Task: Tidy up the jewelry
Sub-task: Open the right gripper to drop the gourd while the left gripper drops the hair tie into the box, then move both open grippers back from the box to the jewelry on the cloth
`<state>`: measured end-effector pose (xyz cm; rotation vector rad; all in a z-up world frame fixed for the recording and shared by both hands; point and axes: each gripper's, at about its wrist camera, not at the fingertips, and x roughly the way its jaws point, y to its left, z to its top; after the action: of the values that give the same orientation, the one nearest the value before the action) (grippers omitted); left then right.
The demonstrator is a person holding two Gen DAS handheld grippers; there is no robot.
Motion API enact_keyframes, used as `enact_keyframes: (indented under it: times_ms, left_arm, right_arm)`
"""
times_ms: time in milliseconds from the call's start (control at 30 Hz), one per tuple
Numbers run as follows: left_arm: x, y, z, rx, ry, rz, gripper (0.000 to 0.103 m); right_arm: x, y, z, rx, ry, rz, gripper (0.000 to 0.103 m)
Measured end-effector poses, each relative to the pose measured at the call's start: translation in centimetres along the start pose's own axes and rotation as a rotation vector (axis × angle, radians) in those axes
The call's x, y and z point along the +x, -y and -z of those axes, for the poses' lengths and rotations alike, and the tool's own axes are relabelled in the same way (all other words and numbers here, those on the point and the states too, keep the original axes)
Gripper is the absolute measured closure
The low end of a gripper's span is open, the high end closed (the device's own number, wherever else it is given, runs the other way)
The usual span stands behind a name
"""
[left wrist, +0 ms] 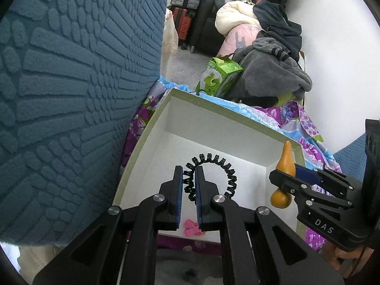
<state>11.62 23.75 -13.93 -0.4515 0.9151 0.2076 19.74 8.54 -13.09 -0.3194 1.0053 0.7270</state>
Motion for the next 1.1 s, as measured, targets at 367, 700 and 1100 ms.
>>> enact_keyframes:
  times_ms: [367, 700, 1100]
  left_arm:
    - [-4.4, 2.2, -0.7, 0.007, 0.079, 0.013, 0.051]
    - [-9.7, 6.6, -0.7, 0.07, 0.171, 0.037, 0.051]
    - [-14.0, 12.3, 0.1, 0.125, 0.242, 0.119, 0.051]
  right_arm:
    - [-4.9, 1.4, -0.5, 0.027, 0.101, -0.003, 0.063]
    - [-13.5, 3.4, 0.6, 0.055, 0.257, 0.019, 0.063]
    - [-21.2, 6.5, 3.2, 0.091, 0.39, 0.082, 0.063]
